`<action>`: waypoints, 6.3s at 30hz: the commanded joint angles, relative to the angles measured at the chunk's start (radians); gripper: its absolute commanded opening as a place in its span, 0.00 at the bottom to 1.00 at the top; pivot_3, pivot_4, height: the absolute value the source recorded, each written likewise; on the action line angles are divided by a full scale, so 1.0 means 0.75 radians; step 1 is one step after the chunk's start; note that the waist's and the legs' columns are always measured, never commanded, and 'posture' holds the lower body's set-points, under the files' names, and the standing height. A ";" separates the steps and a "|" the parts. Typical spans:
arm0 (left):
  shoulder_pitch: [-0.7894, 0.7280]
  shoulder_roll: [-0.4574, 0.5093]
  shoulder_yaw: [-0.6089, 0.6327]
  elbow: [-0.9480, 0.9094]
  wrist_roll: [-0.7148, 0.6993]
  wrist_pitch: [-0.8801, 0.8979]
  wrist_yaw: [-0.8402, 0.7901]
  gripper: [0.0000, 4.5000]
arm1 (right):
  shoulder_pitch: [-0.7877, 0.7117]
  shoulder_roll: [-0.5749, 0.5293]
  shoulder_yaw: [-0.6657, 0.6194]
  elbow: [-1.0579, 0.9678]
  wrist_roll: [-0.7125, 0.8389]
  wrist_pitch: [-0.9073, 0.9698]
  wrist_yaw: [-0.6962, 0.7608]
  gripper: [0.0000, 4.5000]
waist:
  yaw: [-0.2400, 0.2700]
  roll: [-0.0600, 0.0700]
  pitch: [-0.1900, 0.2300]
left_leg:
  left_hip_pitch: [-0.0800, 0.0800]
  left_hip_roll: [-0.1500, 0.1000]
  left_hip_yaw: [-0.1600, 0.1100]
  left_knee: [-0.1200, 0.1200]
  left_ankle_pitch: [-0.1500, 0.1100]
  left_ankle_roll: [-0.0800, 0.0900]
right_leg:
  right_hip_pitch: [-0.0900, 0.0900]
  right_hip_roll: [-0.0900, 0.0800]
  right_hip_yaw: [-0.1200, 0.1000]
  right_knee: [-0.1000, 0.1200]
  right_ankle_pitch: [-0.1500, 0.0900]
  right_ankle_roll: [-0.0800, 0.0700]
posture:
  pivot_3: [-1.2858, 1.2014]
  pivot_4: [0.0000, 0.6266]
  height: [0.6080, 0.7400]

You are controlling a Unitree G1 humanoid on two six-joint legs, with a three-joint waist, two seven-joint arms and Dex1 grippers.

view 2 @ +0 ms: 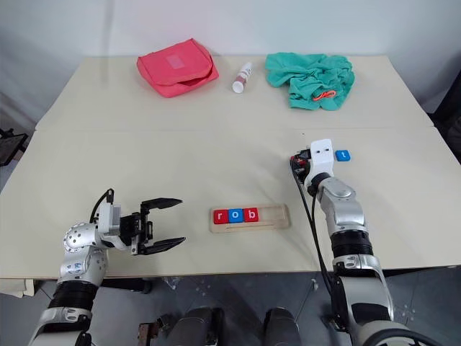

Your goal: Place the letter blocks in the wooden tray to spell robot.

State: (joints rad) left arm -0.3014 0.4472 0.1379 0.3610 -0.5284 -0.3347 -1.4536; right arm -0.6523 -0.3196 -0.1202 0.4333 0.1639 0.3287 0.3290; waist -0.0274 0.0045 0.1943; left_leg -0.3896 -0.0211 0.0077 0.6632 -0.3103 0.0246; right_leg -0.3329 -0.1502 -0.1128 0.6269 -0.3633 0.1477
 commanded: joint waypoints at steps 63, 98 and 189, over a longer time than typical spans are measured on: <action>0.048 0.119 0.007 -0.015 -0.093 0.052 -0.159 1.00 | 0.147 -0.888 0.336 -0.144 -0.080 -0.338 1.316 1.00 | 0.034 -0.002 0.000 | -0.002 0.001 0.013 0.002 0.000 0.001 | -0.007 -0.001 0.007 -0.002 0.000 0.000 | 0.52 0.24 1.00; -0.014 0.092 -0.035 0.045 -0.082 0.020 -0.175 1.00 | -0.013 -0.700 0.477 -0.706 0.015 0.202 1.316 0.32 | 0.037 -0.002 0.000 | -0.005 0.000 0.008 0.005 0.000 0.000 | -0.007 -0.001 0.005 0.000 0.000 0.000 | 0.52 0.24 1.00; -0.020 0.076 -0.016 0.063 -0.083 0.005 -0.125 1.00 | 0.051 -0.423 -0.217 0.061 0.040 -0.020 0.253 0.99 | 0.025 -0.002 -0.001 | -0.002 0.002 0.015 0.001 0.000 0.001 | -0.009 -0.001 0.006 0.001 0.000 0.000 | 0.52 0.24 1.00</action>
State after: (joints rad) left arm -0.3330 0.4917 0.1086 0.4409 -0.5731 -0.3285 -1.5010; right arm -0.5938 -0.6382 -0.2801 0.4424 0.1993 0.3661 0.5225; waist -0.0084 0.0031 0.1939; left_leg -0.3912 -0.0200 0.0188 0.6636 -0.3099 0.0254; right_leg -0.3401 -0.1508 -0.1081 0.6281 -0.3632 0.1477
